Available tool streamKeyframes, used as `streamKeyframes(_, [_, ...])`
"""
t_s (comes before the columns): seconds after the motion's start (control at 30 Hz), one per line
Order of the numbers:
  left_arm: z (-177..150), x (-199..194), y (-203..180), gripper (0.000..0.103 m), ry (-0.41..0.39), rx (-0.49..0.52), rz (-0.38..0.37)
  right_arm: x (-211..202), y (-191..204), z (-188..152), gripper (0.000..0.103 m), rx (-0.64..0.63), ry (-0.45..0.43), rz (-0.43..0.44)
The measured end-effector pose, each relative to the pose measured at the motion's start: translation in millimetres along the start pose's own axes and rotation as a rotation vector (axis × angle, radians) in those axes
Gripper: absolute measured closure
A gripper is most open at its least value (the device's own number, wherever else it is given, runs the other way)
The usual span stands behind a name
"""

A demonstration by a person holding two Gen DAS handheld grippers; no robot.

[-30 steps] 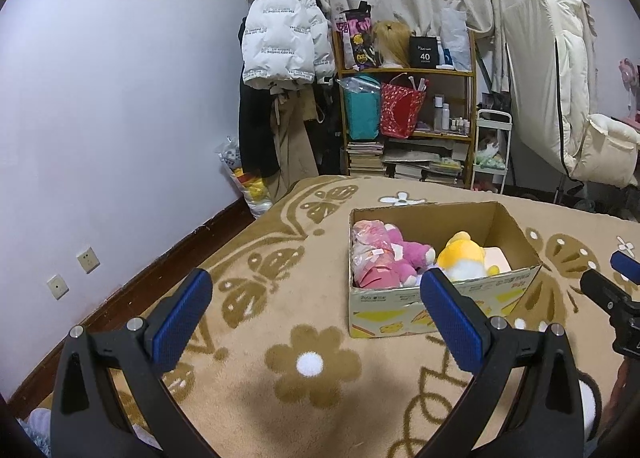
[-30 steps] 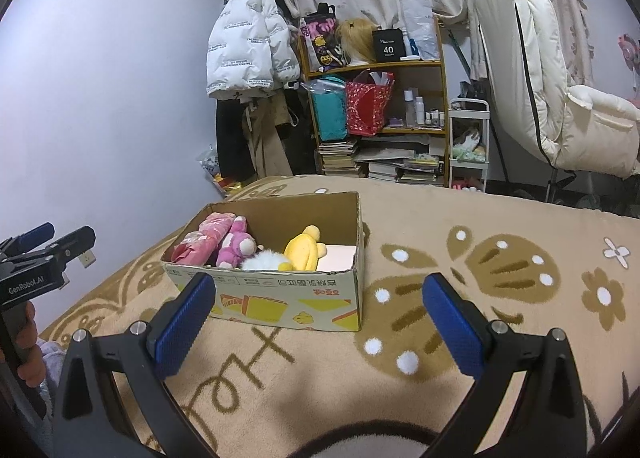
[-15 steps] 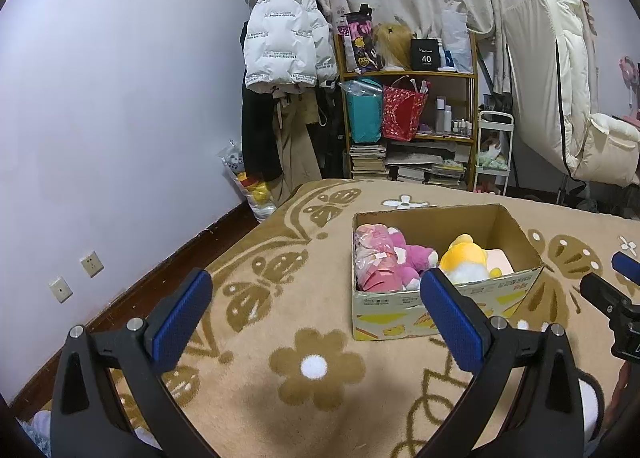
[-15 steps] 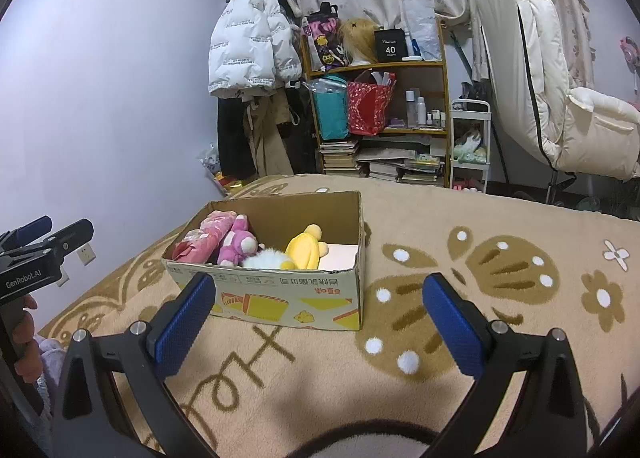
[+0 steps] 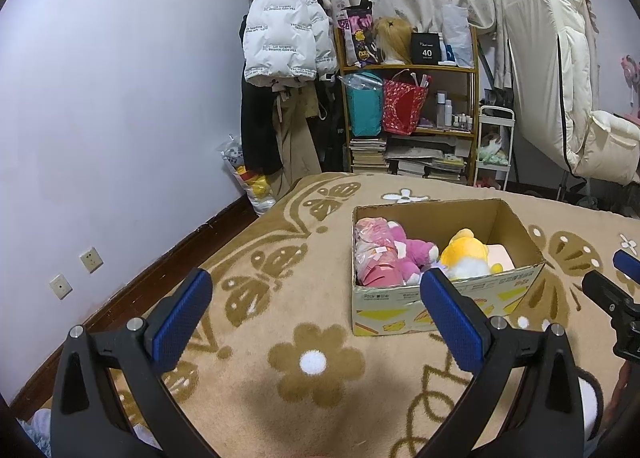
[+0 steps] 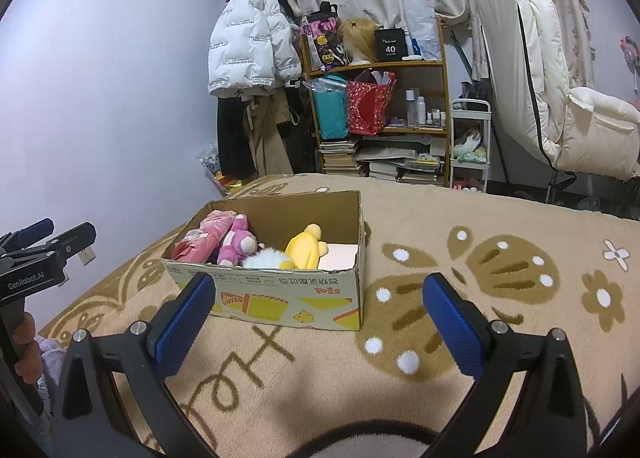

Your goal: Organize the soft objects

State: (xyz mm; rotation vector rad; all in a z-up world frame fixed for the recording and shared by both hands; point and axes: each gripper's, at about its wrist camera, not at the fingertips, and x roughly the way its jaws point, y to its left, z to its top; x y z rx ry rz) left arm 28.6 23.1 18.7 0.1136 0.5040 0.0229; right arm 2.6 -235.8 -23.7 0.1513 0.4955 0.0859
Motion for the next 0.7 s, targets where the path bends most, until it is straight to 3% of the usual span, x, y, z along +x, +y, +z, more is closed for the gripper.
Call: streamKeyframes(0.7, [-4.2, 3.2, -0.9, 0.000, 0.012, 0.004, -0.009, 0.0, -0.5, 0.3, 0.000, -0.003, 0.000, 0.001])
